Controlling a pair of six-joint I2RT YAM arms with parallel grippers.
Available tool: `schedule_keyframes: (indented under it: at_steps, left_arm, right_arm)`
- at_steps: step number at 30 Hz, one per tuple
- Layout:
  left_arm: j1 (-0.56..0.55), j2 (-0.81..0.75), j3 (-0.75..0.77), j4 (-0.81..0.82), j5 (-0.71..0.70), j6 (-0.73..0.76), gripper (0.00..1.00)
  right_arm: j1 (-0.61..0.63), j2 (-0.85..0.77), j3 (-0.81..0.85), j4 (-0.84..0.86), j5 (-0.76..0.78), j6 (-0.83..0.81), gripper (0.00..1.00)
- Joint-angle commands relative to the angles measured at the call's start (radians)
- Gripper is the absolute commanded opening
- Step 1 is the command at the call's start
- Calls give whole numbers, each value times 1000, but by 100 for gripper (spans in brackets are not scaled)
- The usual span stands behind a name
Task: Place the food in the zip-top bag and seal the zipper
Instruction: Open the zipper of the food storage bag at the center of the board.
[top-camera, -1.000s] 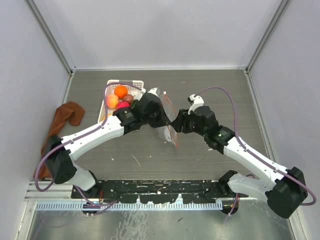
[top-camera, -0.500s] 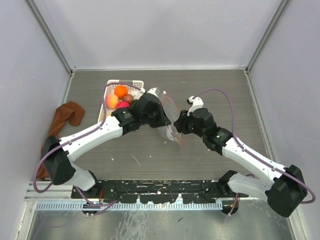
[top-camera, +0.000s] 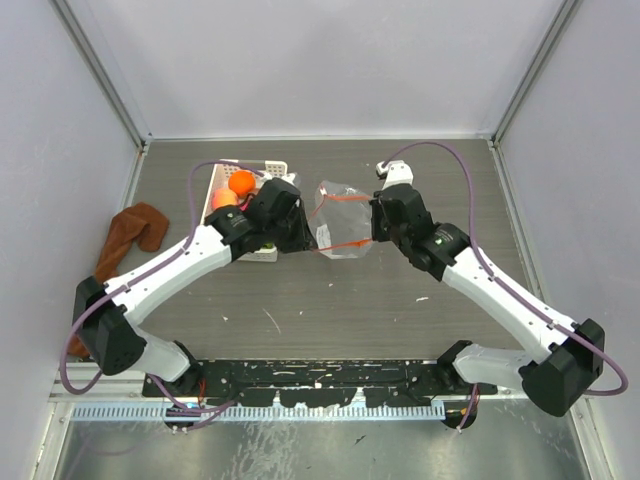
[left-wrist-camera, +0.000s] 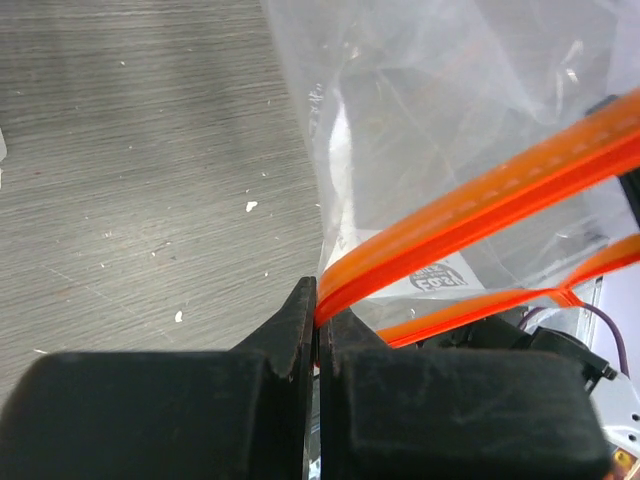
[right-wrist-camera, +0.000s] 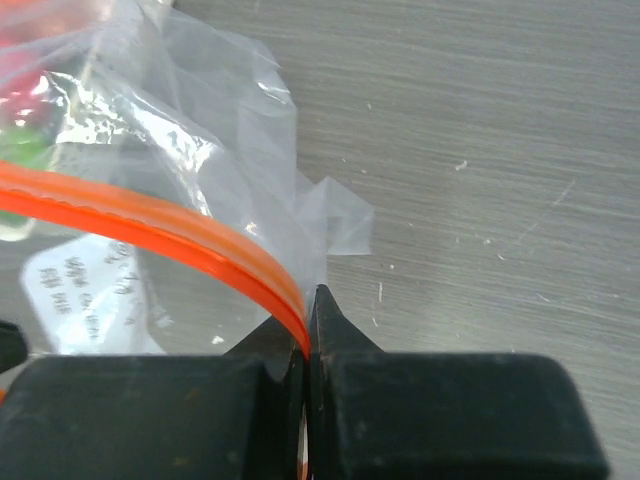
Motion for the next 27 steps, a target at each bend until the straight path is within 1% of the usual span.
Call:
schedule_keyframes:
  at_steps: [1,5,8,15,19,22,25,26,27]
  left_arm:
    - [32,-20,72,-120,10,93,0]
    - [41,16,107,-155,18,122,0]
    - [41,43,110,-118,59,125,0]
    - [43,99,101,-23,138,112,0]
    - [57,115,88,9,187,90,0]
    - [65,109,68,33,199,76,0]
    - [72,89,54,37,190,72,0]
    - [74,82,47,41,185,70,1]
    - [75,73,40,45,180,67,5]
  right_arm:
    - [-51,24,73,-152,77,-21,1]
    - [-91,49,112,-199,72,-12,0]
    - [-92,74,133,-201,27,-12,0]
    - [-92,101,114,-128,-146,6,0]
    - [-93,97,100,-59,-174,34,0]
    - [-92,93,81,-40,-242,-15,0]
    - [-92,89,77,-59,-241,-14,0]
    - [-92,87,77,-64,-233,-10,0]
    - [-92,87,81,-71,-226,-6,0]
